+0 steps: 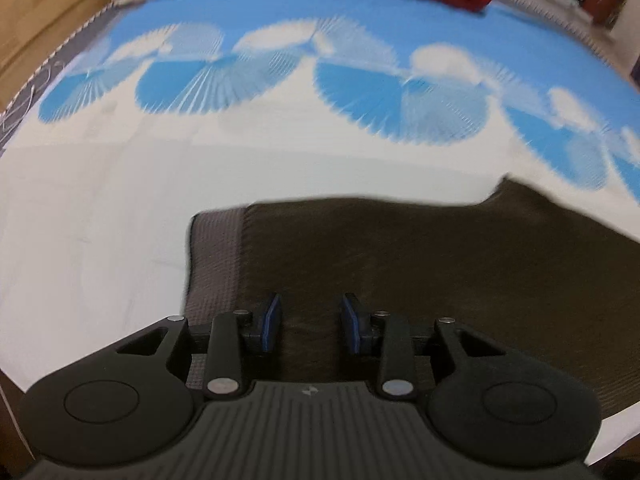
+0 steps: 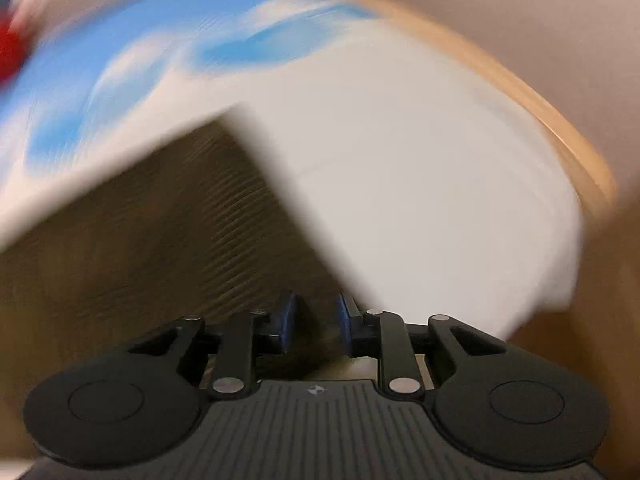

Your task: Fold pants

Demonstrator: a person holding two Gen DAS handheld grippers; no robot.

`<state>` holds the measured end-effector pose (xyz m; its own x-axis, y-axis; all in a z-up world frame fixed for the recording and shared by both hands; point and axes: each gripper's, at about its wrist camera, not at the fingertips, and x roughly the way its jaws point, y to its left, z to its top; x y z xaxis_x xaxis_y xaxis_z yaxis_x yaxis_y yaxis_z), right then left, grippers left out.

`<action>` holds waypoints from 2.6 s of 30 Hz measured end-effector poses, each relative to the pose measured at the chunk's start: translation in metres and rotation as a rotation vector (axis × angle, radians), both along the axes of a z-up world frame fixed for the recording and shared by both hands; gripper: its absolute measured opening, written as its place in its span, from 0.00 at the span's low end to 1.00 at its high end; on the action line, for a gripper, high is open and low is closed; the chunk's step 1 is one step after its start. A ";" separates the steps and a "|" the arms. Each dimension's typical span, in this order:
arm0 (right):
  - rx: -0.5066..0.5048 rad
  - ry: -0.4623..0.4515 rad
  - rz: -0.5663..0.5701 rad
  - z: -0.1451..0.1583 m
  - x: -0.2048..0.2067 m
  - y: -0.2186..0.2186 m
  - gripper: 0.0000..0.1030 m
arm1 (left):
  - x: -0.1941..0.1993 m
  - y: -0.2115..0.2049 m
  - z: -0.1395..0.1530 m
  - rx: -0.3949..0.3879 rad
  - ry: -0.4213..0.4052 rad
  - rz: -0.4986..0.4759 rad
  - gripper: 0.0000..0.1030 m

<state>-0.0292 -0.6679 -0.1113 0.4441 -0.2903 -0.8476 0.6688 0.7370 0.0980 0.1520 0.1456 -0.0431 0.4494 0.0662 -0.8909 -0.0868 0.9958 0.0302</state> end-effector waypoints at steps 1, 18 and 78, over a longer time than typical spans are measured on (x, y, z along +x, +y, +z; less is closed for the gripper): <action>0.045 -0.062 -0.099 0.004 -0.019 -0.015 0.32 | -0.002 -0.006 0.005 -0.007 -0.020 -0.008 0.37; 0.504 -0.223 -0.408 -0.044 -0.030 -0.016 0.33 | 0.001 -0.049 0.003 0.003 -0.032 -0.113 0.38; -0.327 -0.244 1.537 0.002 0.016 0.565 0.13 | -0.004 -0.038 -0.006 0.023 0.012 -0.160 0.38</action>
